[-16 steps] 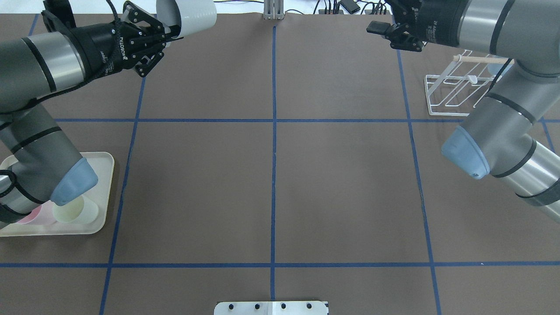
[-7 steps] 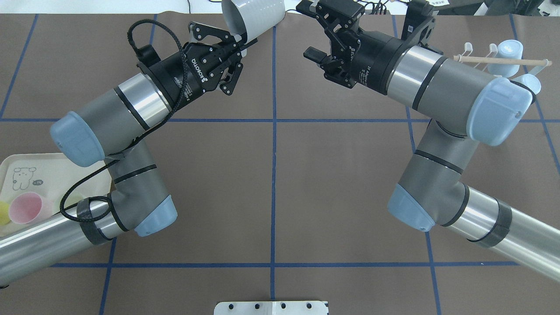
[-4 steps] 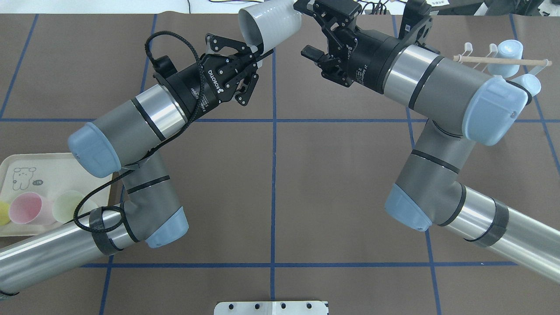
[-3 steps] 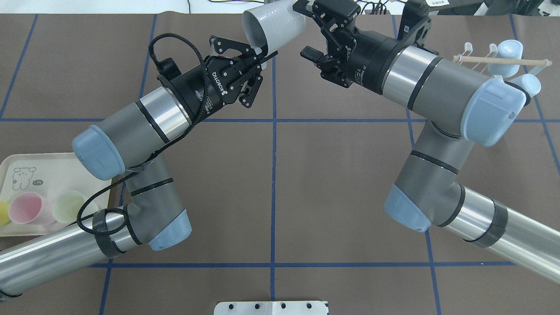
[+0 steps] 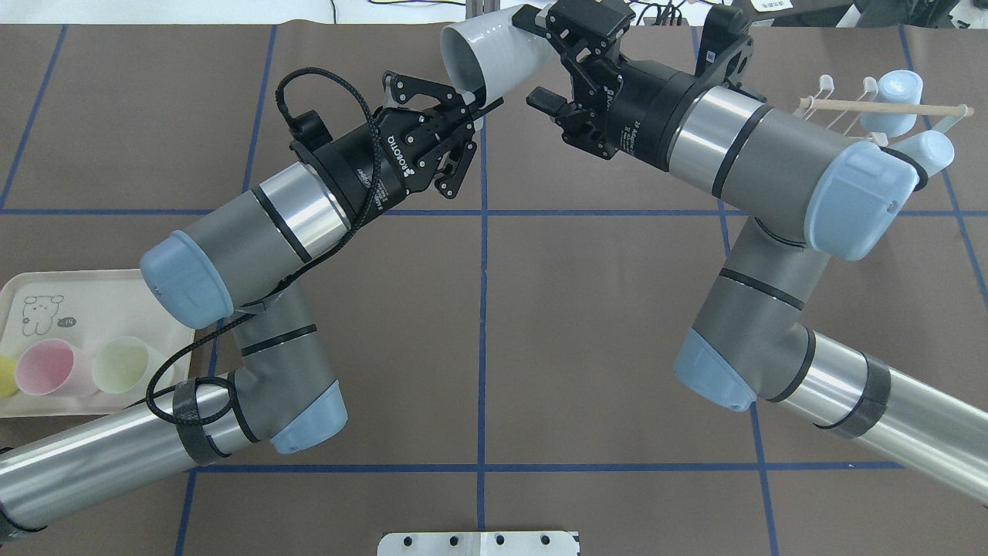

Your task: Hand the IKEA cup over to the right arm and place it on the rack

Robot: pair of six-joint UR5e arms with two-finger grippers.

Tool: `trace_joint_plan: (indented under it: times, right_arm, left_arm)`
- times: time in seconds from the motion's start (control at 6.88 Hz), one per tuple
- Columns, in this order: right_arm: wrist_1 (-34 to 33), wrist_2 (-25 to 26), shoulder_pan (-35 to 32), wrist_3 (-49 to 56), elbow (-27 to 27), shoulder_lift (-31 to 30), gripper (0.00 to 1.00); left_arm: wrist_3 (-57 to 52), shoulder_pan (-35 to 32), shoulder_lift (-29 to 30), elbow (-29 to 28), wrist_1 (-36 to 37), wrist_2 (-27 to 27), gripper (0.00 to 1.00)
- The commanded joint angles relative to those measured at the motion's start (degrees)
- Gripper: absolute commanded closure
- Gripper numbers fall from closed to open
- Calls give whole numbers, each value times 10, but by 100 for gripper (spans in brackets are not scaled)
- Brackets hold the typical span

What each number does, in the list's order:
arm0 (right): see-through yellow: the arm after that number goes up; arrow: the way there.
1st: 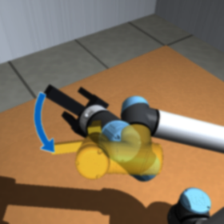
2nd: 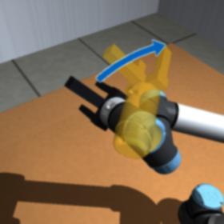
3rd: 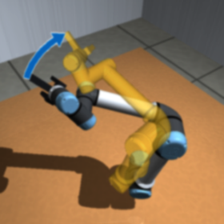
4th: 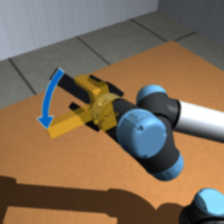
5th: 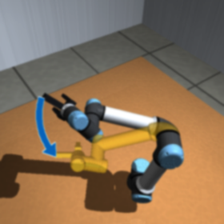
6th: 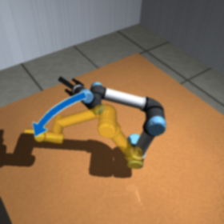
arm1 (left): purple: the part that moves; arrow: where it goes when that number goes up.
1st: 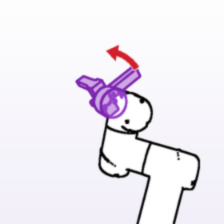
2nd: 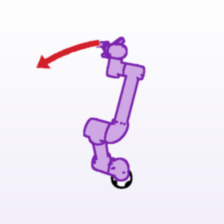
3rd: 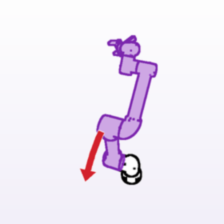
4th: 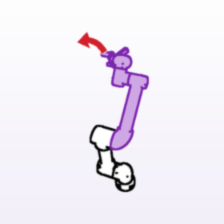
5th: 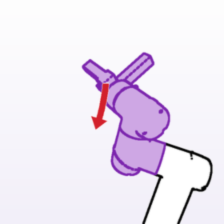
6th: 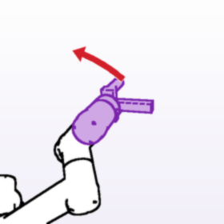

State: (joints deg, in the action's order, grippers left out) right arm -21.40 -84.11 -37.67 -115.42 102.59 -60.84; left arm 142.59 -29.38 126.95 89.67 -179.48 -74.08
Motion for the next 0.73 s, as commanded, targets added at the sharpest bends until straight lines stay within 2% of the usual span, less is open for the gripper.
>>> trace_joint_plan:
  times: [0.0,0.58]
  right_arm:
    - [8,0,1,-1,-4,0,1]
    - [9,0,1,-1,-5,0,1]
  left_arm:
    - [0,9,5,1,0,10,100]
    - [-1,22,8,1,3,24,100]
